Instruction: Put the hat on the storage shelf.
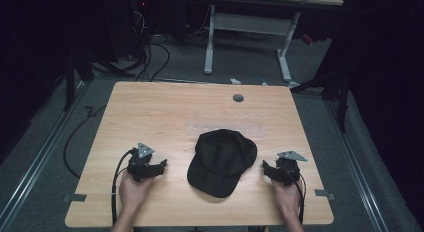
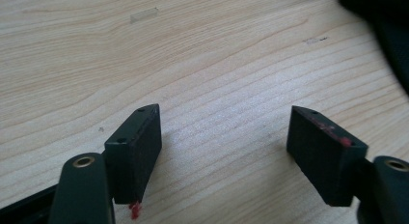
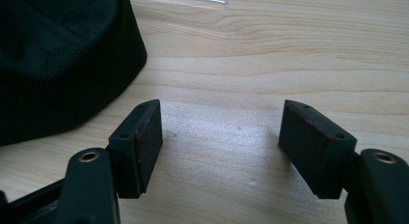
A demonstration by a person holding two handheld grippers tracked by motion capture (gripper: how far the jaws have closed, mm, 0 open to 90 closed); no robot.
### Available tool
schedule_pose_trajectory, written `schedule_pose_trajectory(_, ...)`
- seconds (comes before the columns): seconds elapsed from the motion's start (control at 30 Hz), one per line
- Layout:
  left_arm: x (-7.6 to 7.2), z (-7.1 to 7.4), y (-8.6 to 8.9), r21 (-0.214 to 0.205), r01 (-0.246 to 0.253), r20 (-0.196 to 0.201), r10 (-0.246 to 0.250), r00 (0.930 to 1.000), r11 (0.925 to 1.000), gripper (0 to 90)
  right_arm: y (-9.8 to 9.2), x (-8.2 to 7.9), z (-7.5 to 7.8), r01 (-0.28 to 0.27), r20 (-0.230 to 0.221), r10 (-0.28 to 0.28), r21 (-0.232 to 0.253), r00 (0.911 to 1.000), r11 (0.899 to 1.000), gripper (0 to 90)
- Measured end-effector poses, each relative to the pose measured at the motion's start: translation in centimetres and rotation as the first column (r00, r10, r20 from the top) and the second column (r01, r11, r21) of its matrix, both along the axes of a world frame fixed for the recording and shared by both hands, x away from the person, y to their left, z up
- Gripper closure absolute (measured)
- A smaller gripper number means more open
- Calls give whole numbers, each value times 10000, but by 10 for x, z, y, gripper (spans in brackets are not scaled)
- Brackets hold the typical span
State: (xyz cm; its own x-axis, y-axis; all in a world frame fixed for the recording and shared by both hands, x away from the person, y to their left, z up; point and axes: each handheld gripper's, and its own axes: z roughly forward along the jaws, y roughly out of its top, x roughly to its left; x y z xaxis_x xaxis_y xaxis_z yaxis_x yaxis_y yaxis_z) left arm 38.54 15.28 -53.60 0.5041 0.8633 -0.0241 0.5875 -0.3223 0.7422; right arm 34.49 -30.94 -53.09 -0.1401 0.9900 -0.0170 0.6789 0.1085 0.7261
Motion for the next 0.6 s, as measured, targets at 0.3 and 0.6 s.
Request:
schedule_pose_trajectory(0.3, 0, 0, -1, 88, 62, -2, -62, 10000, 9999, 277, 0, -4, 0, -97, 30, 97, 29, 9999, 9999, 336)
schedule_pose_trajectory(0.6, 0, 0, -1, 89, 63, -1, -63, 10000, 9999, 277, -2, -20, 11, -311, 417, 283, 661, 9987, 9973, 334)
